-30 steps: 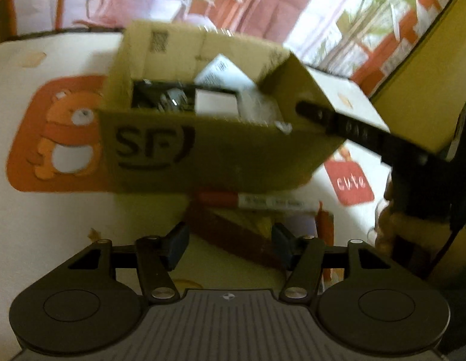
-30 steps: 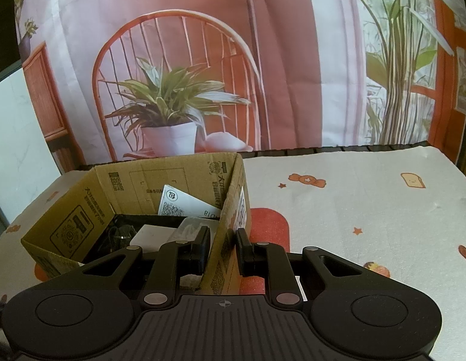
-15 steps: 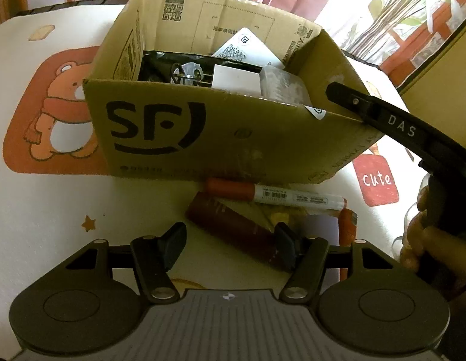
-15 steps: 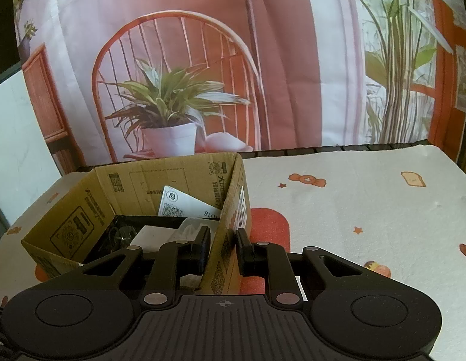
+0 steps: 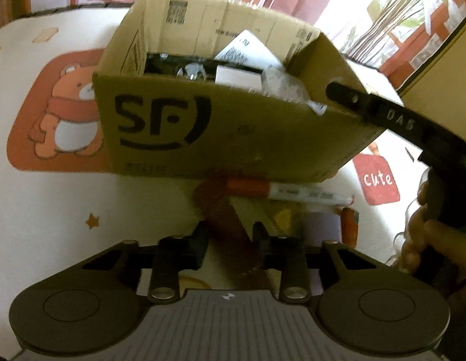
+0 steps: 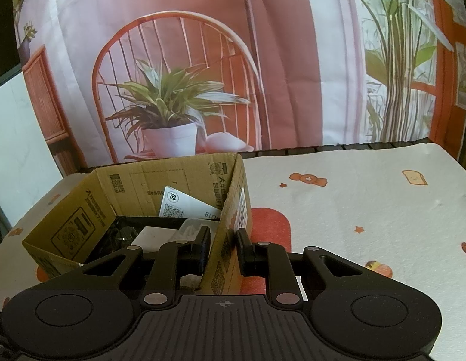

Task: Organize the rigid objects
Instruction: 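Move the left gripper down to the dark red cylinder on the table, then close the left gripper around the dark red cylinder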

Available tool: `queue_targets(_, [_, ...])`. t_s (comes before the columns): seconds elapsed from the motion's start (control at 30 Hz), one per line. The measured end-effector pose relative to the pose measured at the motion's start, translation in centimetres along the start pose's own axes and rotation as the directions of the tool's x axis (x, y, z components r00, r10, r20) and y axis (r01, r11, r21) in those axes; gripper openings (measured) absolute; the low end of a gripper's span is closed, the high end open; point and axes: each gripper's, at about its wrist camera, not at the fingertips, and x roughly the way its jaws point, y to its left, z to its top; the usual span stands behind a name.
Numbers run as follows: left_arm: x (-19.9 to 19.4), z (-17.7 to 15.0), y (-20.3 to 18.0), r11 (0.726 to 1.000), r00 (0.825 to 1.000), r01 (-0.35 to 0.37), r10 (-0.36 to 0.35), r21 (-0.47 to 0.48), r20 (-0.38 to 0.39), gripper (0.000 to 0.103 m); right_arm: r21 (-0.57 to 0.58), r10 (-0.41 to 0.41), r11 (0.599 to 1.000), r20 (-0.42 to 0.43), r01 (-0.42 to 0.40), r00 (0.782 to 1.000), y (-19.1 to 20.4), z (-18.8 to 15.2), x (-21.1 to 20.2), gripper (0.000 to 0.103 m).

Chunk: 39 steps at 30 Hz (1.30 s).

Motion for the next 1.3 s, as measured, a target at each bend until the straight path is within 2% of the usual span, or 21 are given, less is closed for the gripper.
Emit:
queue_targets(0.23, [-0.4, -0.4, 0.5, 1.0, 1.0, -0.012, 0.012, -0.004, 0.002, 0.024, -0.005, 0.0, 1.0, -0.001, 0.0, 1.0, 0.1, 0.0, 0.0, 0.018])
queue_targets(0.7, [-2.0, -1.7, 3.0, 0.995, 0.998, -0.038, 0.041, -0.089, 0.037, 0.025, -0.007, 0.014, 1.0, -0.019, -0.014, 1.0, 0.0, 0.2, 0.2, 0.019])
queue_targets(1.3, [-1.8, -2.0, 2.7, 0.998, 0.997, -0.04, 0.043, -0.059, 0.057, 0.025, -0.004, 0.007, 1.0, -0.022, -0.007, 1.0, 0.1, 0.1, 0.1, 0.019])
